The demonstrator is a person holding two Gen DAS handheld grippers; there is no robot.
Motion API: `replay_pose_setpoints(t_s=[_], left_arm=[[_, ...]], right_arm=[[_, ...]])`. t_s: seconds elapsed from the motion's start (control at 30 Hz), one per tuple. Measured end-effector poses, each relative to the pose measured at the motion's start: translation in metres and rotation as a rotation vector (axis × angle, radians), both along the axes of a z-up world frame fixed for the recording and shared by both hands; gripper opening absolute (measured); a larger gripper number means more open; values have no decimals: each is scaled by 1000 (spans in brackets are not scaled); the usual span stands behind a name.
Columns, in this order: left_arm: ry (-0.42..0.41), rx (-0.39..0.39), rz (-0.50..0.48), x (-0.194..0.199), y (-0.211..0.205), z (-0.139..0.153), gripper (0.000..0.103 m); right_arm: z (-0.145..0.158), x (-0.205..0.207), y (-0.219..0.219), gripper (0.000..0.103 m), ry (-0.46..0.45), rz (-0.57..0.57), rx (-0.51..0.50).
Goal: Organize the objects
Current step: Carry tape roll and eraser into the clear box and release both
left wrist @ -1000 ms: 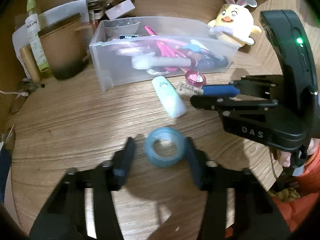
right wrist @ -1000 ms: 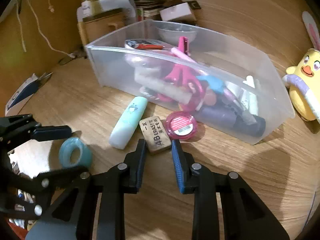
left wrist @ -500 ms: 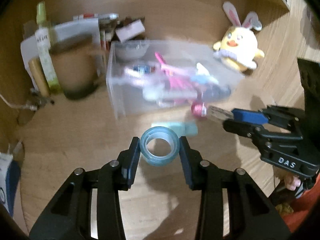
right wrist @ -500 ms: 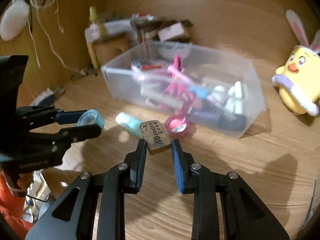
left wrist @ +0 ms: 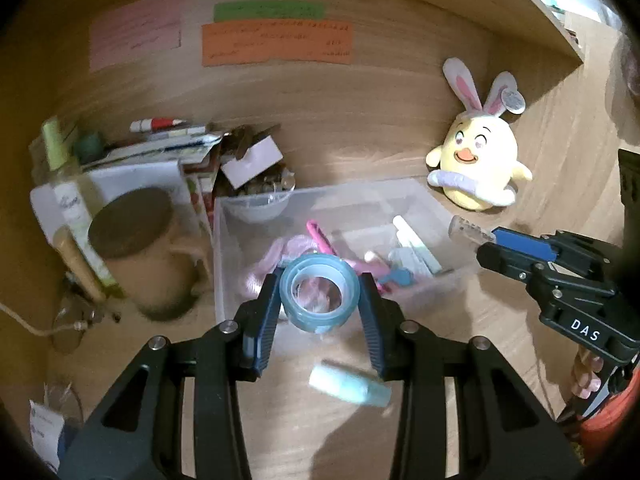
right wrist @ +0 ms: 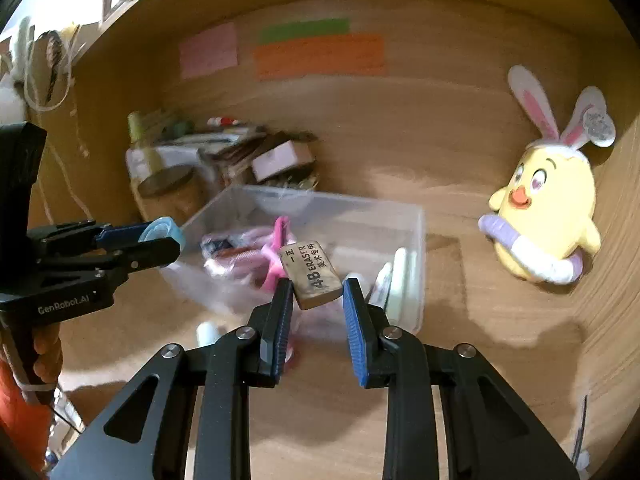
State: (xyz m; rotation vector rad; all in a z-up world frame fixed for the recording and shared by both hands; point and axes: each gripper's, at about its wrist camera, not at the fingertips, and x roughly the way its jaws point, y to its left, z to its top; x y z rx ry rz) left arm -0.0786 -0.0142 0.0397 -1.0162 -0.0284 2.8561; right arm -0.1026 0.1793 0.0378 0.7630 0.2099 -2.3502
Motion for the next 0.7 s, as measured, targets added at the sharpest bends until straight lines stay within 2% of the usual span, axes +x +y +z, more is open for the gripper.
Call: replay_pose_setpoints(t_s=[0.17,0.3,0.47,0.7], left_arm=[[-32,10,-9,-27,3,-3,39],[-96,31,-41,-50,7,-20,39],[-149,-12,-52,-68,16,-41,39],[-166,-27,-73,-75,23,-51,39]], right_arm=[[-2,-19,-7,23,-1,-23,19],[-15,-34,-16,23,-26,-24,60],[-34,-52,-27,23,-71,-18,101],[-46,-61,-33,23,-94,-20,122]])
